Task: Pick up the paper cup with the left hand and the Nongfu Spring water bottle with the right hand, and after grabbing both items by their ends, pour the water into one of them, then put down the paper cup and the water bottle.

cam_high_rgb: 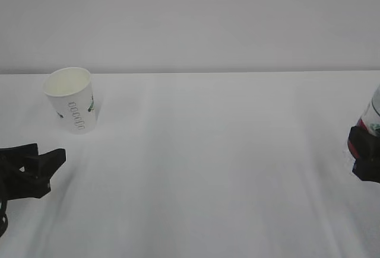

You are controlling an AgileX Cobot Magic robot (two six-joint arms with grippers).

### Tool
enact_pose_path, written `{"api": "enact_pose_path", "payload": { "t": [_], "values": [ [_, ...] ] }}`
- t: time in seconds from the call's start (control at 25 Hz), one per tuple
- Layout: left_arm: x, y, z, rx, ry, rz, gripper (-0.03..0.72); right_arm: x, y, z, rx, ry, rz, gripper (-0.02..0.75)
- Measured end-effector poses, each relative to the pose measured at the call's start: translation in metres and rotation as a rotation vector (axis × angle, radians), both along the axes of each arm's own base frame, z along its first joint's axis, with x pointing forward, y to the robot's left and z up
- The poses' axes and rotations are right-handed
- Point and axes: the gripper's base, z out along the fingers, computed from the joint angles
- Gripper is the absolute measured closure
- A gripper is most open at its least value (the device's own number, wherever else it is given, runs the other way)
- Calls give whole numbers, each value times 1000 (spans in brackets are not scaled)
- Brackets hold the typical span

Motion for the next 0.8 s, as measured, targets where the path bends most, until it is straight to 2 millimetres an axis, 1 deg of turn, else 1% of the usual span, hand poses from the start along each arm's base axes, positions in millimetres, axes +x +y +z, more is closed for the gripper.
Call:
{"api": "enact_pose_path", "payload": {
  "t": [0.28, 0.36, 0.56, 0.8],
  "values": [
    [0, 0, 0, 0, 0, 0, 233, 0, 1, 1, -2, -4, 10, 289],
    [0, 0, 0, 0, 0, 2, 210, 0, 1, 1, -2, -4, 10, 289],
    [0, 0, 0, 0, 0, 3, 119, 0, 1, 1, -3, -4, 15, 289],
    [0, 0, 0, 49, -19, -14, 100, 0, 1, 1, -3, -4, 17, 289]
  ]
}}
